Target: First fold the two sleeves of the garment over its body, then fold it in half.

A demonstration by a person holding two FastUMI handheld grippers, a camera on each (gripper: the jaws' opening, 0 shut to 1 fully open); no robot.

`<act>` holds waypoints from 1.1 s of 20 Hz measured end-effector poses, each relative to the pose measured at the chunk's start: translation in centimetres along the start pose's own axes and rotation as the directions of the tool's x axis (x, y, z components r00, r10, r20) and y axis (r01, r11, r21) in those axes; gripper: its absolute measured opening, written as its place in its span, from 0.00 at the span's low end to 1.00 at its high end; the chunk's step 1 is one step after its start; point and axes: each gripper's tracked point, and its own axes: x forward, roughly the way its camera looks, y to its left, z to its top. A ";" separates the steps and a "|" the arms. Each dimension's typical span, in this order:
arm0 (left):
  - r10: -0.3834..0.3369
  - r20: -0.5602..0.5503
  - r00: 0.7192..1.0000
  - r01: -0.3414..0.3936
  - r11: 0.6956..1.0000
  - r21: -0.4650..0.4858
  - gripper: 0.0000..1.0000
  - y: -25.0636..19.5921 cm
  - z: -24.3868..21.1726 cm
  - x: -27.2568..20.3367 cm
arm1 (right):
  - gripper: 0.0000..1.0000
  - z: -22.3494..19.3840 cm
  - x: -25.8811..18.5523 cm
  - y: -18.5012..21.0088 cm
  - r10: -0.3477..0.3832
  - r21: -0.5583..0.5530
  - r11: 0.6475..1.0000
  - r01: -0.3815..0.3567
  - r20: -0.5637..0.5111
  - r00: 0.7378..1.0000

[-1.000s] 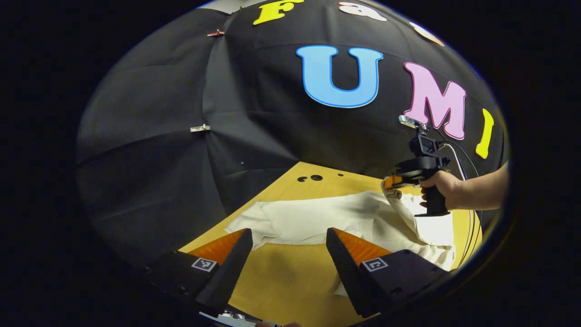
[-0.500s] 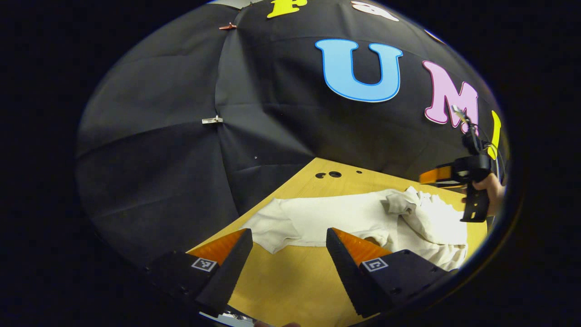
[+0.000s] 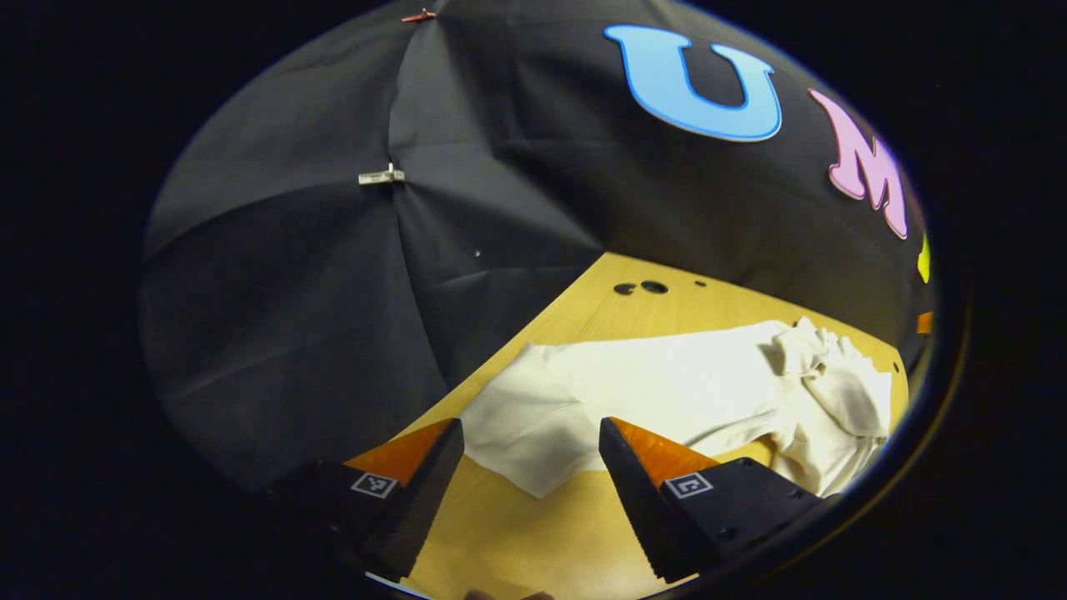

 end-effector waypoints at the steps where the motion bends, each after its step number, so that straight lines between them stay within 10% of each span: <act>1: 0.006 -0.029 1.000 -0.006 1.000 -0.025 1.00 0.2 -0.5 1.4 | 0.99 -0.3 -1.9 -2.0 -0.022 0.024 0.999 0.021 0.007 1.000; 12: 0.025 -0.133 0.991 -0.019 0.999 0.047 0.98 0.3 -2.7 5.7 | 0.99 -3.1 -14.5 -13.5 -0.229 0.112 0.968 0.224 0.036 0.973; 18: -0.071 -0.183 0.980 0.100 0.983 0.152 0.30 -2.3 -2.7 5.8 | 0.99 -7.0 -16.5 -14.0 -0.248 0.125 0.961 0.248 -0.016 0.969; 22: -0.092 -0.243 0.966 0.115 0.990 0.081 0.07 -3.3 -2.6 5.1 | 0.99 -8.9 -16.9 -14.1 -0.243 0.171 0.954 0.248 -0.048 0.969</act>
